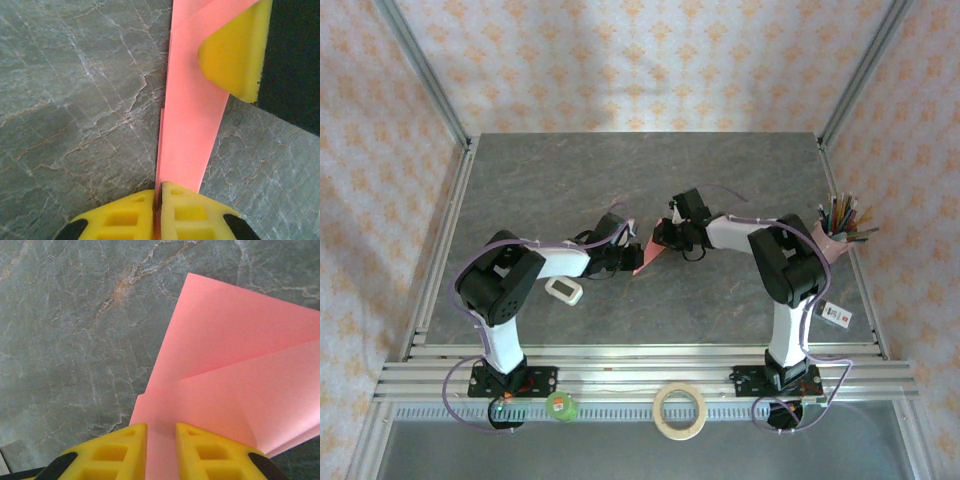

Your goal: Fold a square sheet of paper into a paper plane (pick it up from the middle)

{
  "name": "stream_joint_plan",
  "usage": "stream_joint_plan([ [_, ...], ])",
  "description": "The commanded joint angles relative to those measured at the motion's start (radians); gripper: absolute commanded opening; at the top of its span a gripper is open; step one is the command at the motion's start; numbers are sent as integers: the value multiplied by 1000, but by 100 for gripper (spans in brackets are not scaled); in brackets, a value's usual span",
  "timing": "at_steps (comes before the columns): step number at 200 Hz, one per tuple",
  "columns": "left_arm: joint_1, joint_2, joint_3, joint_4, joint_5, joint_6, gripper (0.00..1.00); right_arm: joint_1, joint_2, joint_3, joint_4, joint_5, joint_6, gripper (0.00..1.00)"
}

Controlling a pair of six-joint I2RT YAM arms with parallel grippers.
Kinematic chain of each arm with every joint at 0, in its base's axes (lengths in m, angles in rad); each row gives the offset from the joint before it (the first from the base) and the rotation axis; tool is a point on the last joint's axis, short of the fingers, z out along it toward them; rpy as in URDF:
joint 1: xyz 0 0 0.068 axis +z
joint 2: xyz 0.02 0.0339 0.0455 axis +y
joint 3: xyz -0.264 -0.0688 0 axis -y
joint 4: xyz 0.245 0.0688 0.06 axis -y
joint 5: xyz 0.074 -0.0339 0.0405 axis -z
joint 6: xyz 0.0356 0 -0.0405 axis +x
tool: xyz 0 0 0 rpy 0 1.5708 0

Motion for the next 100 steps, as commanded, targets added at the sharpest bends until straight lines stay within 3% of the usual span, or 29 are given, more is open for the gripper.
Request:
stream_joint_plan([
  [1,-20,73,-24,-17,-20,12,9,3,36,30,-60,38,-25,23],
  [54,-19,10,-8,-38,-44,13,11,2,56,63,-159,80,-58,22],
  [100,-12,-127,34,-53,-108,15,27,2,70,77,-191,77,-88,21],
])
